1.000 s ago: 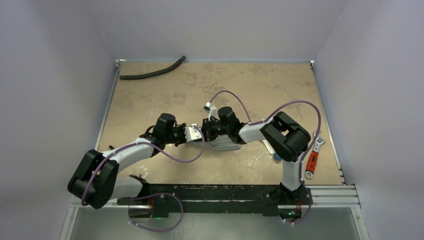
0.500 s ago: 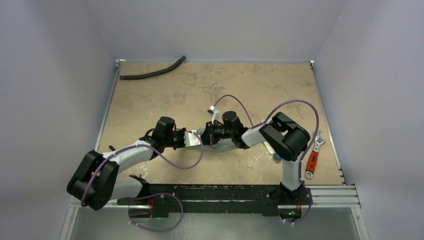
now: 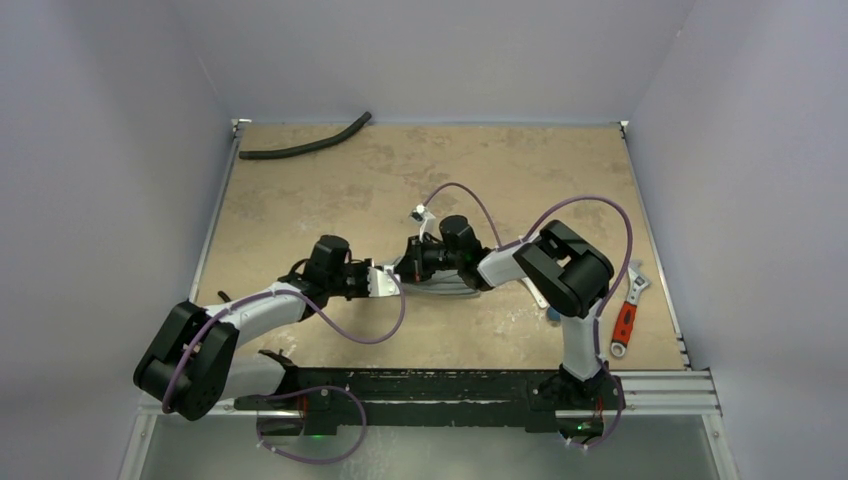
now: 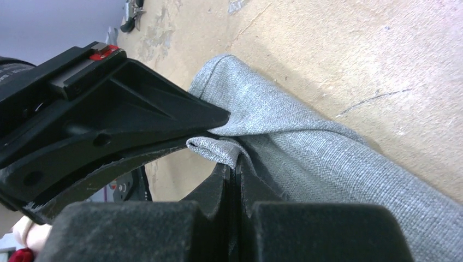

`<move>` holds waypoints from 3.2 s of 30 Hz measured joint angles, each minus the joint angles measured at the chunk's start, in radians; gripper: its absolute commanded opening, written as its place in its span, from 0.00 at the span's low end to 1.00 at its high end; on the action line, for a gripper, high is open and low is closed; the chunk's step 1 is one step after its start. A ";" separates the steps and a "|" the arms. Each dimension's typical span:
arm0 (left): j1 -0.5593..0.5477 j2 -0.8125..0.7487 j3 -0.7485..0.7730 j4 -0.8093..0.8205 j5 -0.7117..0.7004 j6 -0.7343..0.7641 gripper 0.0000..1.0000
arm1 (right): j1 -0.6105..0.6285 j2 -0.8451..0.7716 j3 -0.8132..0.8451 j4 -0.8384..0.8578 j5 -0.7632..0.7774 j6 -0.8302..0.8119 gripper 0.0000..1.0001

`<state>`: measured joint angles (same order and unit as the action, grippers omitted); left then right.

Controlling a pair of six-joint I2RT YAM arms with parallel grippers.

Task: Fold the napkin into a case and place the utensils inside
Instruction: Fold the 2/3-rectangle-folded napkin at the center of the board.

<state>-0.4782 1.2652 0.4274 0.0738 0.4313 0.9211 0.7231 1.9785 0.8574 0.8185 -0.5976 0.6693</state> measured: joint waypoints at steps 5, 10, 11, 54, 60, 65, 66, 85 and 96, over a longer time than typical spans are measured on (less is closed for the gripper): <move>0.000 0.000 -0.001 0.000 0.000 0.014 0.00 | -0.002 0.024 0.042 -0.051 -0.001 -0.015 0.00; 0.000 0.000 -0.002 0.002 -0.001 0.014 0.00 | -0.006 0.078 0.090 -0.108 -0.003 -0.011 0.00; 0.000 0.000 -0.002 0.005 -0.004 0.012 0.00 | -0.008 0.084 0.100 -0.116 -0.010 -0.008 0.00; -0.003 -0.028 -0.032 0.042 -0.027 0.024 0.00 | -0.008 0.159 0.200 -0.143 -0.009 -0.002 0.00; -0.014 0.003 -0.076 0.115 -0.042 0.149 0.00 | -0.003 0.157 0.198 -0.140 -0.026 -0.003 0.07; -0.027 0.031 -0.076 0.130 -0.047 0.229 0.00 | -0.005 0.141 0.193 -0.163 -0.053 -0.014 0.34; -0.029 0.035 -0.073 0.127 -0.050 0.240 0.00 | -0.005 0.130 0.188 -0.172 -0.058 -0.018 0.36; -0.061 0.060 -0.003 -0.050 -0.061 0.468 0.00 | -0.080 -0.215 0.008 -0.547 -0.062 -0.233 0.28; -0.066 0.058 0.014 -0.102 -0.071 0.512 0.00 | -0.097 -0.350 -0.113 -0.541 0.061 -0.333 0.85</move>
<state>-0.5446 1.3231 0.4416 -0.0280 0.3599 1.4330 0.6262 1.6287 0.7444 0.2771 -0.5362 0.3359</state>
